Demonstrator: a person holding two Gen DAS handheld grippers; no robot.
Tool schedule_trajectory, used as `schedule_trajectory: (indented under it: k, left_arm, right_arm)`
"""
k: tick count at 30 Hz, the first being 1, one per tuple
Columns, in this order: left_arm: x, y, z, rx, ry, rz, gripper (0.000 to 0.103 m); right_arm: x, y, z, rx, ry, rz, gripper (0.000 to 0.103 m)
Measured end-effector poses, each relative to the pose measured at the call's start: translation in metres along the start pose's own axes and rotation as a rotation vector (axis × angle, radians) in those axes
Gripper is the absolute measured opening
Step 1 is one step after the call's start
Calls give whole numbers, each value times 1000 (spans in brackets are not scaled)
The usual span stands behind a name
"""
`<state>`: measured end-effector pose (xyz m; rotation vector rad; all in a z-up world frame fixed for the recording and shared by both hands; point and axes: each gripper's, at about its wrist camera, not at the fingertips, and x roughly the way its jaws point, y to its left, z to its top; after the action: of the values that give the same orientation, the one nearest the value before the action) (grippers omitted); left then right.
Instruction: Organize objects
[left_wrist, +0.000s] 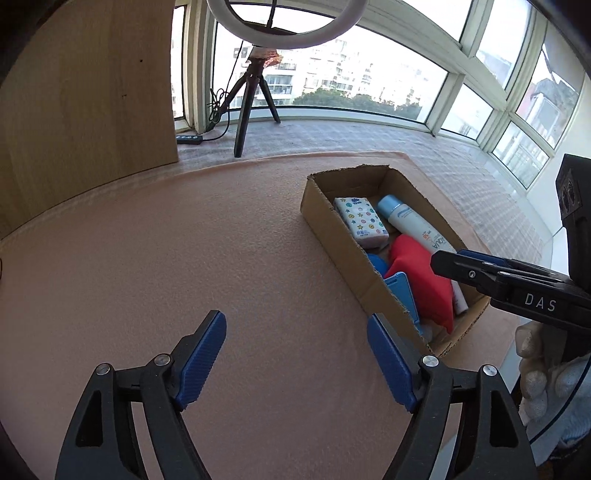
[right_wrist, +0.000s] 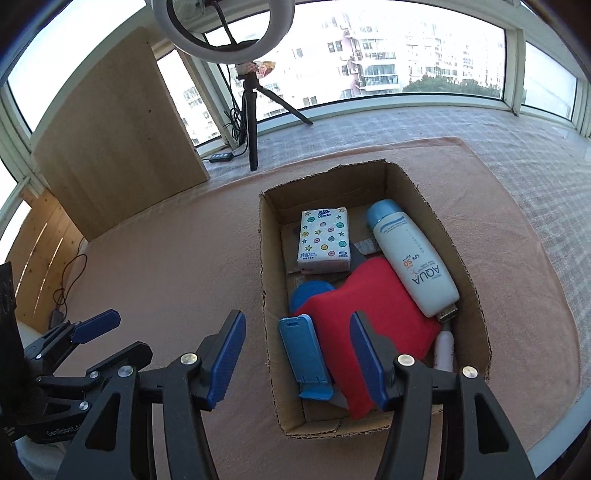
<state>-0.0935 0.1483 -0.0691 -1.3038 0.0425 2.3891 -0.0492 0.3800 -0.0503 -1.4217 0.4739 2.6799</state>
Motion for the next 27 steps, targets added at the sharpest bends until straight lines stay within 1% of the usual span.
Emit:
schedule_trajectory:
  k: [3,7,10,13,17,20,27]
  left_arm:
    - [-17,22,-15,-15,-8,56,88]
    - [-38,55,-33,-59,-17,115,91]
    - [-49,78,-45,-97,-6,132,93]
    - [-60,96,-55,-116,-15,158,93]
    - [-73,113,-66,-121,-29,182,93]
    - [-79,128,-73,-141,-32,181,93]
    - [-84,149,-82,-148,-23,195,93]
  right_arm:
    - [-1,25,-15,-27,-3,-18,55]
    - [-3,59,-34,-42,-2,-5,55]
    - [-3,82,-44,-56,1,4,55]
    - [0,102,-51,-78,1,0,56]
    - [2,124,-57,-98,-4,-5,56]
    - [4,137,-61,-110,-8,-12,56]
    - [9,160,-68,-127,-15,-30,56]
